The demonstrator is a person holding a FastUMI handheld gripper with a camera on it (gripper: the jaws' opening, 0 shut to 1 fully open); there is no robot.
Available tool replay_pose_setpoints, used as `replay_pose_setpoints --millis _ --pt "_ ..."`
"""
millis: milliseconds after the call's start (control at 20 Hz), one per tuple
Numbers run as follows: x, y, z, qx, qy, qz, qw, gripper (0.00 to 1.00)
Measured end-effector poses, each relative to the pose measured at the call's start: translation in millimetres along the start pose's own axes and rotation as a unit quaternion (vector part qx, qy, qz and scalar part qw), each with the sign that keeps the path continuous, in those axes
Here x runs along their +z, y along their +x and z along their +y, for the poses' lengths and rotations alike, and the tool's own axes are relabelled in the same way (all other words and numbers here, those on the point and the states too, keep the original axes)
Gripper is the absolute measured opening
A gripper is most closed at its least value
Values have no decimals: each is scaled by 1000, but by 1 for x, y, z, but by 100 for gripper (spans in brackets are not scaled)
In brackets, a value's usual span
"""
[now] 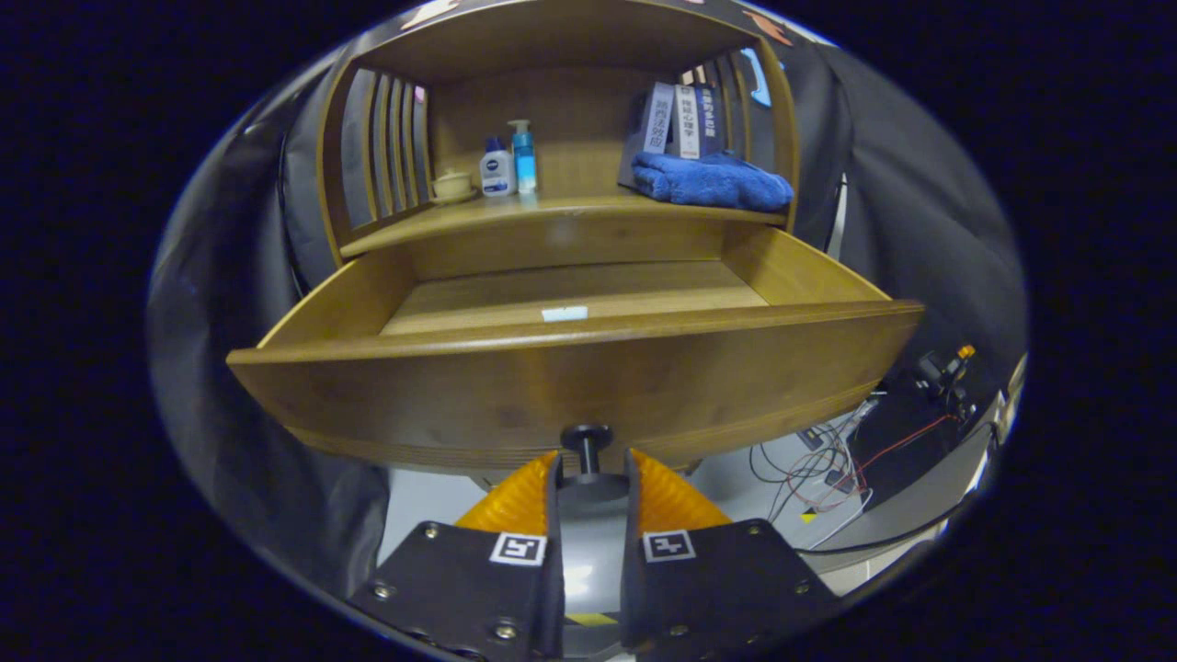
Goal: Pull open the drawer, take out the items inside it, and place them on the countertop above the cabinet.
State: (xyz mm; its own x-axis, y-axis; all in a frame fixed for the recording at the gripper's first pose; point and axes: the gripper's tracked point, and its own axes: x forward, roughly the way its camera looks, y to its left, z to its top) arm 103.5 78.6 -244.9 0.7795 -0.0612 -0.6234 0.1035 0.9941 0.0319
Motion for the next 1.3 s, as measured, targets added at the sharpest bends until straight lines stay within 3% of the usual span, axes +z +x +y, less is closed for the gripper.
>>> replay_pose_setpoints --millis 150,300,450,650,800,1000,1150,1300 --pt "1 2 2 6 -3 -5 1000 25" --pt "1 -19 0 10 -28 -19 999 41" --pt "41 -49 5 13 -21 -91 996 54" --pt "97 -48 14 7 -36 -108 993 53" --pt "122 -13 25 2 -38 -55 998 54" --pt "126 40 23 -41 -30 61 997 53" --pt "121 75 39 -11 -14 116 993 53" --pt "99 97 42 -6 -5 176 984 53"
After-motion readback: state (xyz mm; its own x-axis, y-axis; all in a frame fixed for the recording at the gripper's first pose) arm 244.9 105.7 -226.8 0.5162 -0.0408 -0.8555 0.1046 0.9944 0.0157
